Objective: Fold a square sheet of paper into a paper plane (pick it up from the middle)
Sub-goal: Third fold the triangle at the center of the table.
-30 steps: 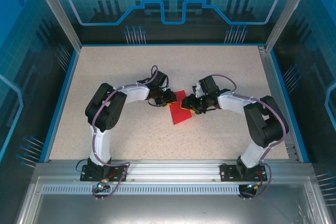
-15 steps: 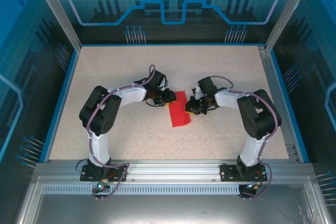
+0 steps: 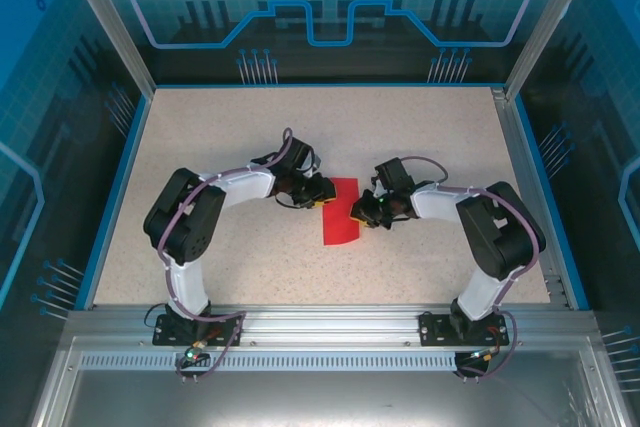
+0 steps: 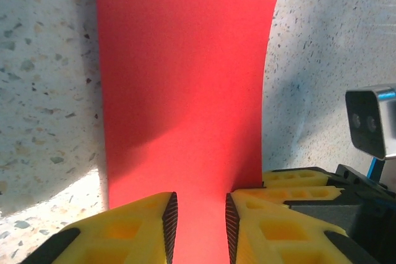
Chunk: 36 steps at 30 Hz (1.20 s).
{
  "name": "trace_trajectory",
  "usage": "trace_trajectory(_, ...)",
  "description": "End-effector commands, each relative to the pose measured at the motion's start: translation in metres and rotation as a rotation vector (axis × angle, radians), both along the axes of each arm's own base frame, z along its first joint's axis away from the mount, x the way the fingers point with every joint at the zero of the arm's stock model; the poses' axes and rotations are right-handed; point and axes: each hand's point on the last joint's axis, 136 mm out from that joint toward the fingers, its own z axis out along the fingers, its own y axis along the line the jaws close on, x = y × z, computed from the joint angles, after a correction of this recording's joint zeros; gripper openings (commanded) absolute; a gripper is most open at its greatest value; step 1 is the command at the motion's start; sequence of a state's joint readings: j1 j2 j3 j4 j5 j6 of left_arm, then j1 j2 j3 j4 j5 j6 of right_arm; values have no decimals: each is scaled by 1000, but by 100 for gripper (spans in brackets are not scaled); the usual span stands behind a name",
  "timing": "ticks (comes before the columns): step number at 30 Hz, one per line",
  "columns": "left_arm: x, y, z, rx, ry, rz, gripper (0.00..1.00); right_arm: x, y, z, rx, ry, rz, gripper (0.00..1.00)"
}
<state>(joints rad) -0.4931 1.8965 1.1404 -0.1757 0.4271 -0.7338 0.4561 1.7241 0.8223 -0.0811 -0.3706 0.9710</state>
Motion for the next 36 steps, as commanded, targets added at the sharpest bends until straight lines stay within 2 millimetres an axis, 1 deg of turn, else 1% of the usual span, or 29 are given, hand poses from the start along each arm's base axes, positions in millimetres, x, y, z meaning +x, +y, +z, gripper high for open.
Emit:
trace_trajectory(1,-4,-6,-11,-10,40,-16,30,-1,9,11,34,-13,-2,17)
trace_trajectory(5,5,-5,-22,33,43,-8,28,-4,-2,9,-34,-13,16,23)
trace_trajectory(10,5,-1,-31,67,44,-26,27,3,-8,15,1,-31,34,30)
trace_trajectory(13,0,3,-41,97,65,-45,26,10,4,22,93,-36,83,29)
trace_trajectory(14,-2,3,-42,96,63,-51,26,9,6,20,103,-25,93,29)
trace_trajectory(15,-2,2,-41,91,55,-55,26,16,10,26,112,-42,99,29)
trace_trajectory(16,-3,3,-41,88,48,-58,27,17,10,24,108,-34,98,28)
trace_trajectory(18,-3,3,-37,88,34,-63,28,19,6,20,82,-22,87,28)
trace_trajectory(21,-2,1,-26,65,9,-66,30,20,5,14,82,-8,81,25)
trace_trajectory(24,-1,-2,-9,33,-30,-73,33,18,3,11,61,4,82,20)
trace_trajectory(28,-7,-4,17,8,-109,-103,43,18,2,13,62,-1,88,17)
trace_trajectory(32,-26,-7,31,33,-192,-163,50,20,3,18,64,-5,93,15)
trace_trajectory(34,-41,-11,36,62,-261,-213,52,20,4,19,64,-3,99,14)
trace_trajectory(36,-57,-16,39,131,-344,-283,53,21,4,19,67,-1,98,14)
